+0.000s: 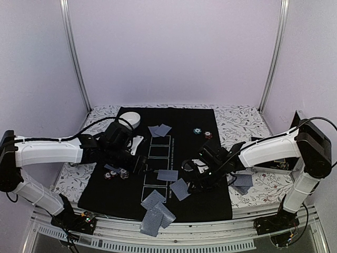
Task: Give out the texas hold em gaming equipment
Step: Pick up the poker card from the poker table mat.
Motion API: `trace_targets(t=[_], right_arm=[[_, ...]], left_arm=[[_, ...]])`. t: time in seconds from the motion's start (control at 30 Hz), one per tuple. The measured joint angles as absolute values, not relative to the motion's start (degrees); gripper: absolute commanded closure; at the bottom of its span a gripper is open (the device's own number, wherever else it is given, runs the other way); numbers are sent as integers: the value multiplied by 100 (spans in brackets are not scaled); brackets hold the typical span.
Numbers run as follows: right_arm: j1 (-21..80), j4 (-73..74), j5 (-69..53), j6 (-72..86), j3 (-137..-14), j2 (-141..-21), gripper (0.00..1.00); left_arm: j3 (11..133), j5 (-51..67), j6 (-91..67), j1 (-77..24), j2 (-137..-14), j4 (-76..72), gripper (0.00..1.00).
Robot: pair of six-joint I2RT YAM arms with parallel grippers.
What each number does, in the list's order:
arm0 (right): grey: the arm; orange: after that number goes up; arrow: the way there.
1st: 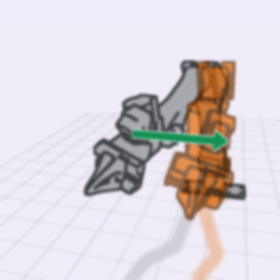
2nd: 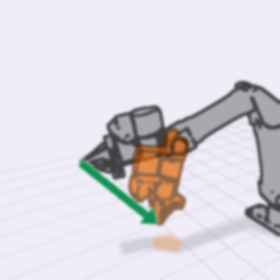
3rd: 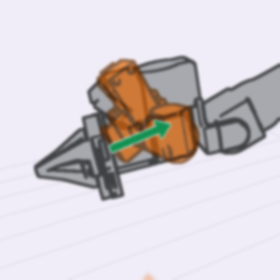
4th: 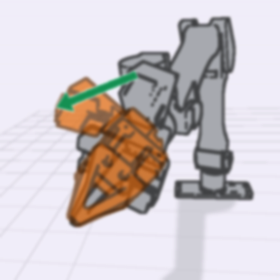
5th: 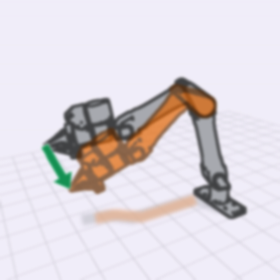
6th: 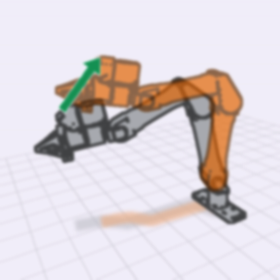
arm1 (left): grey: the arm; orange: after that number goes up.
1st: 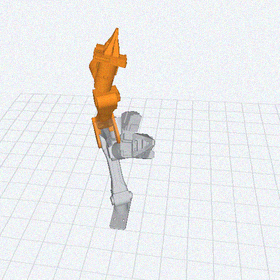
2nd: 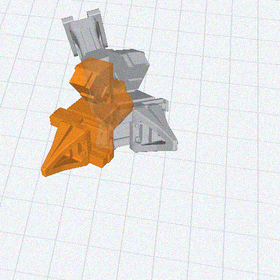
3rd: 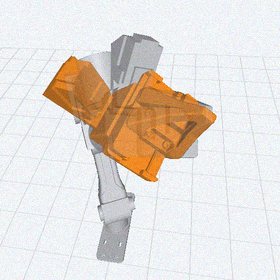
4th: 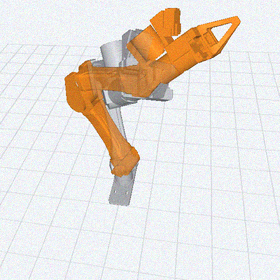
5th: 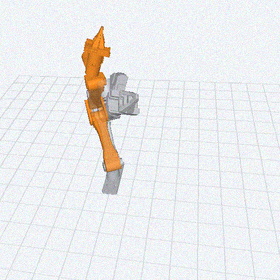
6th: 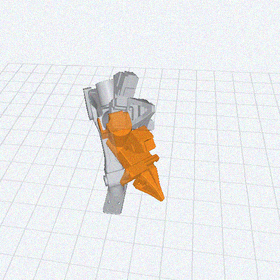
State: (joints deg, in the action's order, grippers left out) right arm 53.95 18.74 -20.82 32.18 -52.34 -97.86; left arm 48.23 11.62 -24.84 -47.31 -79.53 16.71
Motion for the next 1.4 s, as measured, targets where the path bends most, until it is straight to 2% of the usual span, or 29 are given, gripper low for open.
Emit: trace_targets(t=[0.13, 0.4, 0.53, 0.73, 0.87, 0.93, 0.97, 1.23, 1.4], right_arm=[[5400, 1739, -2189, 3264, -5155, -9861, 69], [5400, 1535, -2318, 3330, -5140, -9891, 95], [5400, 1470, -2425, 3363, -5133, -9907, 98], [5400, 1455, -2550, 3345, -5131, -9907, 96], [5400, 1518, -2550, 3343, -5131, -9907, 83], [5400, 1525, -2526, 3363, -5096, -9904, 82], [5400, 1522, -2491, 3371, -5054, -9904, 78], [5400, 1334, -2458, 3546, -4956, -9909, 70], [5402, 1081, -2545, 3607, -4956, -9988, 70]], left_arm=[[4576, 1326, -2679, -4980, -7837, 1772, 37], [4451, 1455, -2838, -5043, -7852, 1780, 37], [4449, 1522, -2838, -5089, -7922, 1780, 37], [4357, 1614, -2840, -5137, -7944, 1787, 37], [4320, 1629, -2860, -5144, -7981, 1789, 37], [4320, 1634, -2860, -5168, -8031, 1782, 37], [4320, 1647, -2860, -5192, -8073, 1780, 38], [4309, 1900, -2856, -5382, -8449, 1726, 40], [4189, 2016, -2858, -5489, -8512, 1684, 41]])
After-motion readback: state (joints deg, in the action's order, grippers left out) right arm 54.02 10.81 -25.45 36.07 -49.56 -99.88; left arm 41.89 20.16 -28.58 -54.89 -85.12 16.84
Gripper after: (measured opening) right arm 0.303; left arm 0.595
